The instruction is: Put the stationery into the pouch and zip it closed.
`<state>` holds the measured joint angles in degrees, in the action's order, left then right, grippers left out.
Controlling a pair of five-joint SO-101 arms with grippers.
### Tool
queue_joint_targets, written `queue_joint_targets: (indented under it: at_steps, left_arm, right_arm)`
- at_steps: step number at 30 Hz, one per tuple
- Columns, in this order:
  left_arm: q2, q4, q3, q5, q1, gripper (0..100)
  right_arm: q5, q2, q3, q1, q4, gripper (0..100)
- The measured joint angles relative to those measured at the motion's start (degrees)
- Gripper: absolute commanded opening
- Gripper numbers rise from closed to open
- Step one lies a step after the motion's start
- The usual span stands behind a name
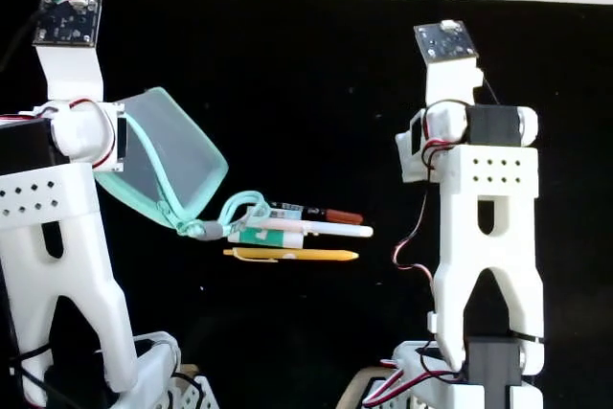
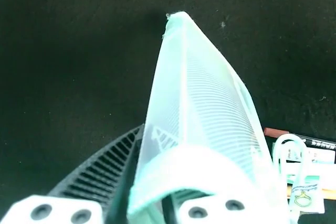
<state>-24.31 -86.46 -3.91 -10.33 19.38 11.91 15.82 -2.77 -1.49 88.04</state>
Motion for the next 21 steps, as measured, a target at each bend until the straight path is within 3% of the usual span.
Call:
queue_joint_targets:
  at_steps: [5, 14, 21]
  left_arm:
    - [0.00, -0.79, 3.25, 3.96, 0.00, 1]
    - [0.00, -5.98, 9.23, 21.80, 0.18, 1]
    - [0.00, -6.07, 9.58, 26.02, 0.18, 1]
  right_arm:
    - [0.00, 0.00, 0.00, -0.09, 0.00, 33.2]
    - [0.00, 0.00, 0.00, 0.00, 0.00, 33.2]
    - [-0.35, 0.00, 0.00, -4.22, 0.00, 33.2]
